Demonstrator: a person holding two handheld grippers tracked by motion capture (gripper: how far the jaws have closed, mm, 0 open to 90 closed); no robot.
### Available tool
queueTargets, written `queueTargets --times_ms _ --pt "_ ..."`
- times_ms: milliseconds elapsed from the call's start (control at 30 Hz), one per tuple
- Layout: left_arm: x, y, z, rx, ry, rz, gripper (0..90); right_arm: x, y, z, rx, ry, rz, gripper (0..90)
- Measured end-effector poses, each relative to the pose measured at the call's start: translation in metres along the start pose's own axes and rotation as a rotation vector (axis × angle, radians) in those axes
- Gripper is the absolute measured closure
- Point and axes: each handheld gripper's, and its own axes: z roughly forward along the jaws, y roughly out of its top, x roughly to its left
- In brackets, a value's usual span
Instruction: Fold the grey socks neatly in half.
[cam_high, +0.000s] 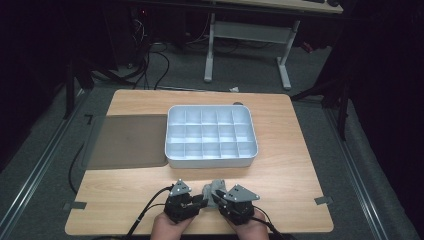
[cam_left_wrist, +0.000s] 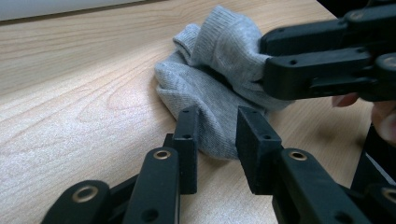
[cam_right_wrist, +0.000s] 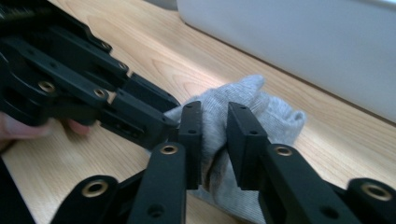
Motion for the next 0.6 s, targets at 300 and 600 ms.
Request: queueTargets --times_ms 300,600 --pt "0.001 -0.001 -0.002 -0.011 -0.001 -0.008 66.3 -0.001 0.012 -0.021 -0.085 -0.001 0.027 68.2" --pt "0.003 -0.002 -0.006 -0.021 -0.004 -0.022 68.6 -0.005 -0.003 -0.006 -0.016 -0.006 0.071 66.6"
